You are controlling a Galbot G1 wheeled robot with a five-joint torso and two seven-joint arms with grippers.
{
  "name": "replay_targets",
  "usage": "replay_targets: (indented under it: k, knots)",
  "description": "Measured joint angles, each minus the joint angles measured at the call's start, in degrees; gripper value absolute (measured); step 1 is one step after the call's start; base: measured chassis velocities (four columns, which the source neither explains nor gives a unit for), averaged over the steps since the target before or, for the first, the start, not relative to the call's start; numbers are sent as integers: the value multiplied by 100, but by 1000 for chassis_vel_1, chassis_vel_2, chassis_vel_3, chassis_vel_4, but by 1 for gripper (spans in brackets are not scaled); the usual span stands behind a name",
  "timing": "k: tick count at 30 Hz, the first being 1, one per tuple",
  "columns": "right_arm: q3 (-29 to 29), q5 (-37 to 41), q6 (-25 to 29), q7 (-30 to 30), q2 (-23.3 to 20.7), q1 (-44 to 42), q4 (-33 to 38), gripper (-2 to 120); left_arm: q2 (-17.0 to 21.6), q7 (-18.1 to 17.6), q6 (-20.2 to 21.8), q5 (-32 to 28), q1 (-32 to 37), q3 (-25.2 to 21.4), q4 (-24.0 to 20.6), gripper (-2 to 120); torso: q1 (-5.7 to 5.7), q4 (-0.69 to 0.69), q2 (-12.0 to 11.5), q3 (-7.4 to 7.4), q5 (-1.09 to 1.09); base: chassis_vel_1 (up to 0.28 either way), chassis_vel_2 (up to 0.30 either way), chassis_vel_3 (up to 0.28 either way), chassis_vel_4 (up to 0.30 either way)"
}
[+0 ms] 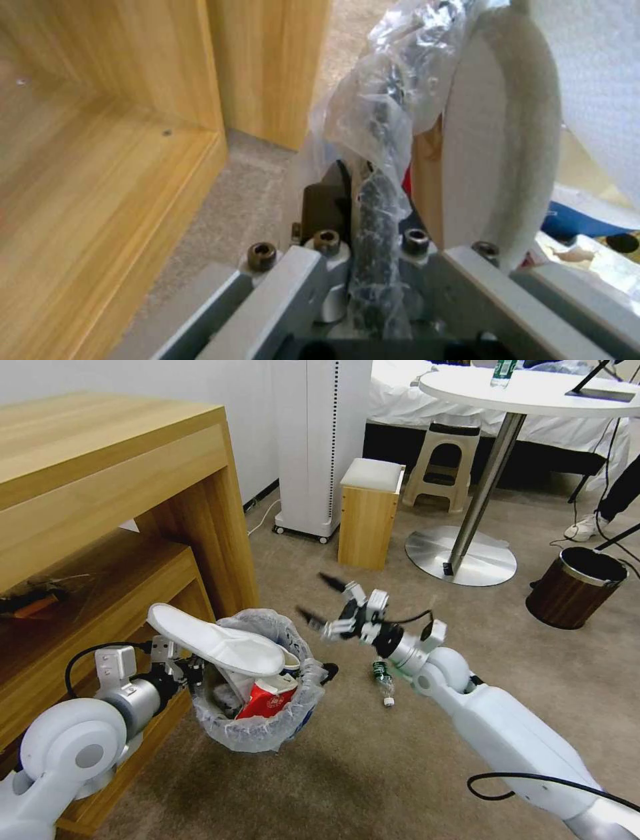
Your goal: Pick up the trash bin and place the garbage on the floor into it.
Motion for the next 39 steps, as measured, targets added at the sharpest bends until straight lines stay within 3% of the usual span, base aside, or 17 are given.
replay_targets:
  k: [1, 5, 13, 21, 39]
  knots:
    - [103, -107, -3, 385, -39, -98, 60, 100, -18, -67, 7, 18, 6, 6, -15, 0, 0, -1, 0, 0, 0, 0, 0, 0, 0]
    - [513, -419, -63, 992, -123, -473, 163, 100, -53, -143, 8, 113, 36, 15, -32, 0, 0, 0, 0, 0, 0, 0, 0, 0, 0]
    - [1585, -921, 19, 988, -182, -1275, 239, 100, -102, -156, -6, 147, 99, 10, -117, 0, 0, -1, 0, 0, 1, 0, 0, 0, 0]
    - [2210, -1063, 144, 925, -215, -1805, 311, 100, -125, -122, -13, 139, 112, -6, -158, 0, 0, -1, 0, 0, 0, 0, 0, 0, 0]
    - [2341, -1081, 254, 803, -140, -1997, 359, 100, -130, -104, -34, 123, 260, -99, -271, 0, 0, 0, 0, 0, 0, -9, -9, -10, -13]
